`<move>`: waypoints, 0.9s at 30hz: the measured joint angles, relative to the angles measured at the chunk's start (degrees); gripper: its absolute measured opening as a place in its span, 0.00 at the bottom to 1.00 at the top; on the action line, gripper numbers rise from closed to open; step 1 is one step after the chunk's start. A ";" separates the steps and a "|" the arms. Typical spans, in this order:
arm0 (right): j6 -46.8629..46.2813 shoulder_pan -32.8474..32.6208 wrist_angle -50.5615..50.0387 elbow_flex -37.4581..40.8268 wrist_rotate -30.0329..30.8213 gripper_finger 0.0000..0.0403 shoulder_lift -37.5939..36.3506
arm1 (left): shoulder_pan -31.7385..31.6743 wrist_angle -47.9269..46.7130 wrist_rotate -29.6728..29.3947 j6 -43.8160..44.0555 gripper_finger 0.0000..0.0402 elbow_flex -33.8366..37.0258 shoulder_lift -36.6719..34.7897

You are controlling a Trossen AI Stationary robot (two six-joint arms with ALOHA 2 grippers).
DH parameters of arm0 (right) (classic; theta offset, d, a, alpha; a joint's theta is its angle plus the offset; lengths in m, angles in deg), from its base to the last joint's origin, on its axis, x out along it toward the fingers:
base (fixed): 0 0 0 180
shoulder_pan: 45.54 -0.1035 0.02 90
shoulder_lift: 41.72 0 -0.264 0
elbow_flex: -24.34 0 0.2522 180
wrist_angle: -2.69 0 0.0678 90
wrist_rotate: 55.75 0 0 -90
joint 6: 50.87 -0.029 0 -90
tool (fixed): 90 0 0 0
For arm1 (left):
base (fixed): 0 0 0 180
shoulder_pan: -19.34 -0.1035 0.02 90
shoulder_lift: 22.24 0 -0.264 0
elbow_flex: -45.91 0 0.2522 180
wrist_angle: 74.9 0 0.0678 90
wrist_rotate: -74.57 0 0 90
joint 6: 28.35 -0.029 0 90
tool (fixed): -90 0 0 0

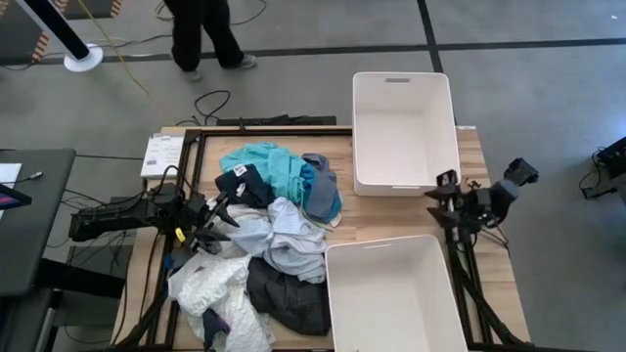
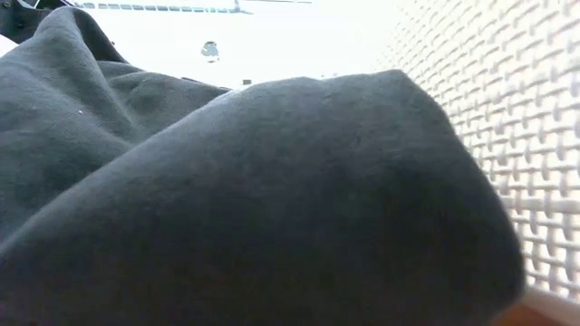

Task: Sort clothes
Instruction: Put the blue shirt into the top white laundry bin

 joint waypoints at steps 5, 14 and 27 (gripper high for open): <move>4.30 0.02 -0.11 -4.37 -0.16 0.48 0.00 | 0.00 0.01 -0.01 -0.02 0.49 0.00 0.00; 9.05 0.02 -0.48 -13.52 -0.64 0.48 3.24 | 0.00 0.01 -0.01 0.00 0.49 0.00 0.01; 13.53 0.99 -24.45 -44.77 3.81 0.48 31.64 | 0.00 0.01 -0.01 0.00 0.49 0.00 0.01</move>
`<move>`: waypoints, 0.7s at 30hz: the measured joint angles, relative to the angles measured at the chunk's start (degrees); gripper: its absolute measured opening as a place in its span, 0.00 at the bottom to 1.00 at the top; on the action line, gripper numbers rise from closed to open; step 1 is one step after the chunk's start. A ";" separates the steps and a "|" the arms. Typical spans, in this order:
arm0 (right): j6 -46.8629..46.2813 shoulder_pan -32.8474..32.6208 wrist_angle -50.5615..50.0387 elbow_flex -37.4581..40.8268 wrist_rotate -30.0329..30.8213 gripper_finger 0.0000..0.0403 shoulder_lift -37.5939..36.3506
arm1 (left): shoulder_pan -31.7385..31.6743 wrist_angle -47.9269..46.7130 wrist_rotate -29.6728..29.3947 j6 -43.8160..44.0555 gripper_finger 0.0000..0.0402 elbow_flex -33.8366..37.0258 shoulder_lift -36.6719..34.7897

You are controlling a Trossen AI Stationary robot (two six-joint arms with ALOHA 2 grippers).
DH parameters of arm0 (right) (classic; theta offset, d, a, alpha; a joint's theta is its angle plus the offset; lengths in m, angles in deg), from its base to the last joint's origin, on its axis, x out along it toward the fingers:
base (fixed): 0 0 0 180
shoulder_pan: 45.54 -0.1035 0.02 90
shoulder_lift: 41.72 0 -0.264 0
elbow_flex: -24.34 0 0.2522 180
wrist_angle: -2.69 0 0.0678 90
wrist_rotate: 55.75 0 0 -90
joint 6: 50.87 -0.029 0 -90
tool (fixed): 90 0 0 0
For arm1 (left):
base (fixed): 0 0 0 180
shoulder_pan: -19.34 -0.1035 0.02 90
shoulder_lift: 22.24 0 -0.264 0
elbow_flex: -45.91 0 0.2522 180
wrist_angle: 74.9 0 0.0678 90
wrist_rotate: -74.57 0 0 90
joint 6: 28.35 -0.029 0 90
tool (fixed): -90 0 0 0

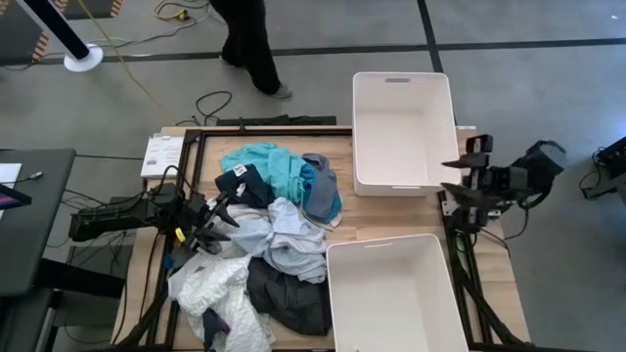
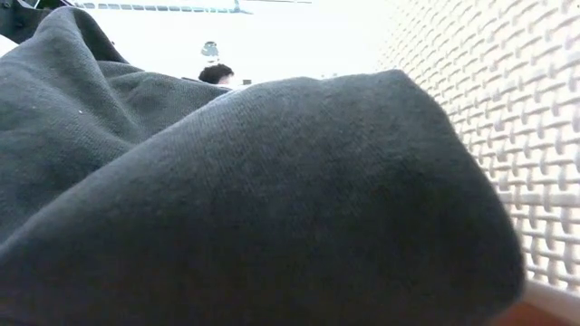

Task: Sort clothes
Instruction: Put the blue shirt into the top white laundry bin

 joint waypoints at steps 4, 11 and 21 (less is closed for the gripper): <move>-4.18 1.78 -9.96 -7.83 2.41 0.48 6.99 | 0.00 0.00 0.00 -0.02 0.49 0.00 -0.01; -13.32 6.54 -20.22 -13.66 2.24 0.48 16.76 | 0.00 0.00 0.01 -0.02 0.49 0.00 -0.02; -7.73 11.26 -8.36 -13.64 1.69 0.48 29.60 | 0.00 0.00 0.01 -0.02 0.49 0.00 -0.02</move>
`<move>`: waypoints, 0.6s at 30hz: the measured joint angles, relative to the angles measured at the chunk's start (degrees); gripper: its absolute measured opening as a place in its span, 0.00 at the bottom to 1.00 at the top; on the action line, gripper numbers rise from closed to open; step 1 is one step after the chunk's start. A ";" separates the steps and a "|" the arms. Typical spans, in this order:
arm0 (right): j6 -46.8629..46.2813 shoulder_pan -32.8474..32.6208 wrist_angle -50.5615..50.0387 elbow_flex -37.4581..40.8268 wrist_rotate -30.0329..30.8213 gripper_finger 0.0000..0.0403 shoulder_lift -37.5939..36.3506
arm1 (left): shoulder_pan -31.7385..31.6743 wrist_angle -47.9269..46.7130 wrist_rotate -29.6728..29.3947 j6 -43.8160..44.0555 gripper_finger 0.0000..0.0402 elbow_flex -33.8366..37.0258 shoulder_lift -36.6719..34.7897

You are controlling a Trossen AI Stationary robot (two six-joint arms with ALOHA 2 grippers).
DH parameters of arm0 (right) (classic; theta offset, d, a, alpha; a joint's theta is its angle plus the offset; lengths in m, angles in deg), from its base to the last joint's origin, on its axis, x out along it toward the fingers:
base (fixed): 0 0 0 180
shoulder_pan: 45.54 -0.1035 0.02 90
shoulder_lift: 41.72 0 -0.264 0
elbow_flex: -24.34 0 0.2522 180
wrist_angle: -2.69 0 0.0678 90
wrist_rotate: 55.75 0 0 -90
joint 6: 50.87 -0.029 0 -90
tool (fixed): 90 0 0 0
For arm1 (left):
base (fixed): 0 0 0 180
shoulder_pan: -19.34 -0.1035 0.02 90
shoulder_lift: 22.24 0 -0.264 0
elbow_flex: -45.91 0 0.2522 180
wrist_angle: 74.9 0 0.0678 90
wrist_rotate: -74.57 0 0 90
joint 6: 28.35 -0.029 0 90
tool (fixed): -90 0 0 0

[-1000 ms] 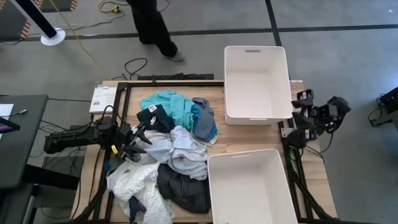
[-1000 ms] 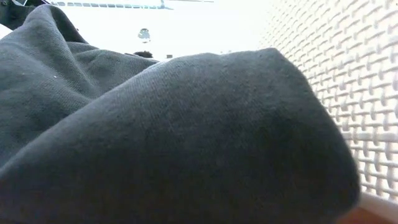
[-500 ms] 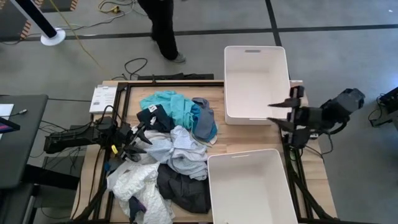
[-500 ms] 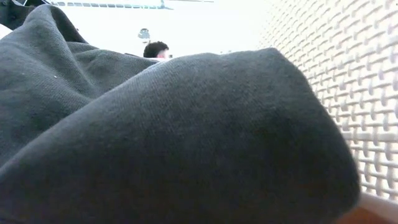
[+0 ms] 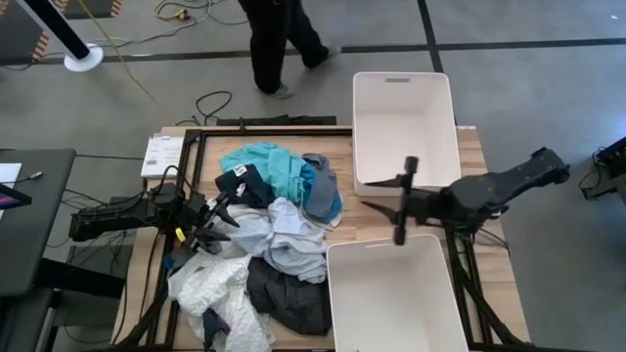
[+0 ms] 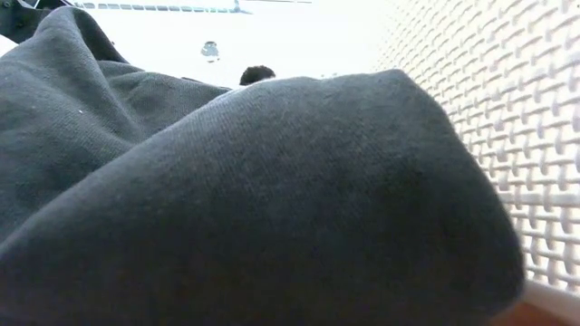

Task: Sort clothes
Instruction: Put the blue shirt into the top white laundry bin

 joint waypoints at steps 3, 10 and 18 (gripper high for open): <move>7.08 1.31 8.92 -0.04 0.04 0.48 2.48 | 0.00 0.00 -0.01 0.00 0.49 0.00 0.00; 11.05 5.57 17.54 -0.76 0.04 0.48 4.82 | 0.00 0.00 -0.01 0.00 0.49 0.00 0.02; 10.83 8.05 15.63 -3.32 -1.84 0.48 4.83 | 0.00 0.00 -0.01 0.01 0.49 0.00 0.02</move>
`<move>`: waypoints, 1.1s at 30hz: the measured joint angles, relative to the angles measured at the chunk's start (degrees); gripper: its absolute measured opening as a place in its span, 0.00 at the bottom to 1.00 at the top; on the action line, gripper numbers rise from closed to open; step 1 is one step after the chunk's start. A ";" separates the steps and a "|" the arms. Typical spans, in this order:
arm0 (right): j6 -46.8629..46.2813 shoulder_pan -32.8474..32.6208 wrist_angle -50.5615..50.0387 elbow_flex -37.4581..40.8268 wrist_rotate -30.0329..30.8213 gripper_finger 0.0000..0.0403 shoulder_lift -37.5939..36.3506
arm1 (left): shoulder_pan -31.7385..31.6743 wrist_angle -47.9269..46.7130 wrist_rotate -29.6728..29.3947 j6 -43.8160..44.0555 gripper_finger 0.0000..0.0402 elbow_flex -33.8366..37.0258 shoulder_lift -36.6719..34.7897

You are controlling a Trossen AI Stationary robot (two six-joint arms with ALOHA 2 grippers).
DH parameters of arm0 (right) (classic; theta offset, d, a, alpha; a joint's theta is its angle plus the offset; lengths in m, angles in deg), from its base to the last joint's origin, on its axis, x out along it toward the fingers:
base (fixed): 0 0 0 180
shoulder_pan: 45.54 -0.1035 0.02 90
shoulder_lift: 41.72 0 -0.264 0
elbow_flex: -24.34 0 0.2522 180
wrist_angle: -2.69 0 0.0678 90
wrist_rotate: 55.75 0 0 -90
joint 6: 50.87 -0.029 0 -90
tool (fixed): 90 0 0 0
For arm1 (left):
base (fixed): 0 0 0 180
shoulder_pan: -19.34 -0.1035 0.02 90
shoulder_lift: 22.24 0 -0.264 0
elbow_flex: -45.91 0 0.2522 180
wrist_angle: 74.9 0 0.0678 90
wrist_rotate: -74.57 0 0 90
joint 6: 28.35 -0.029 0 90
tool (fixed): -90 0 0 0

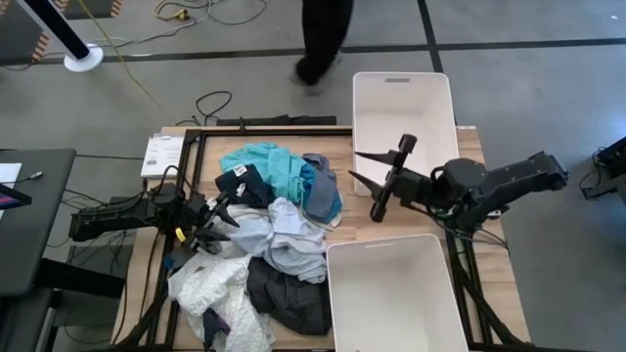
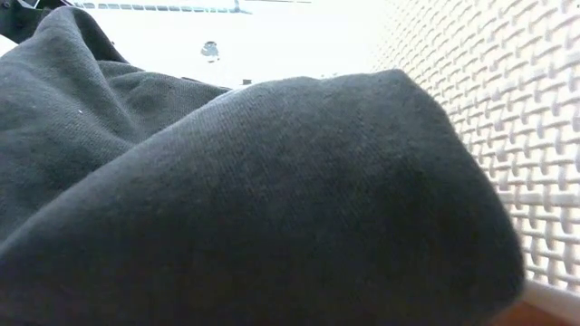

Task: Sort clothes
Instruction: Put the blue shirt into the top white laundry bin

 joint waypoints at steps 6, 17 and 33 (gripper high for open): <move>-3.58 1.03 -6.58 -2.99 -6.25 0.48 0.38 | 0.00 0.00 0.00 -0.01 0.49 0.00 0.00; -10.92 5.22 -19.16 -9.23 -10.49 0.48 8.23 | 0.00 0.00 0.02 -0.01 0.49 0.00 -0.01; -15.50 6.88 -31.77 -23.84 -16.51 0.48 25.92 | 0.00 0.00 0.00 -0.01 0.49 0.00 -0.01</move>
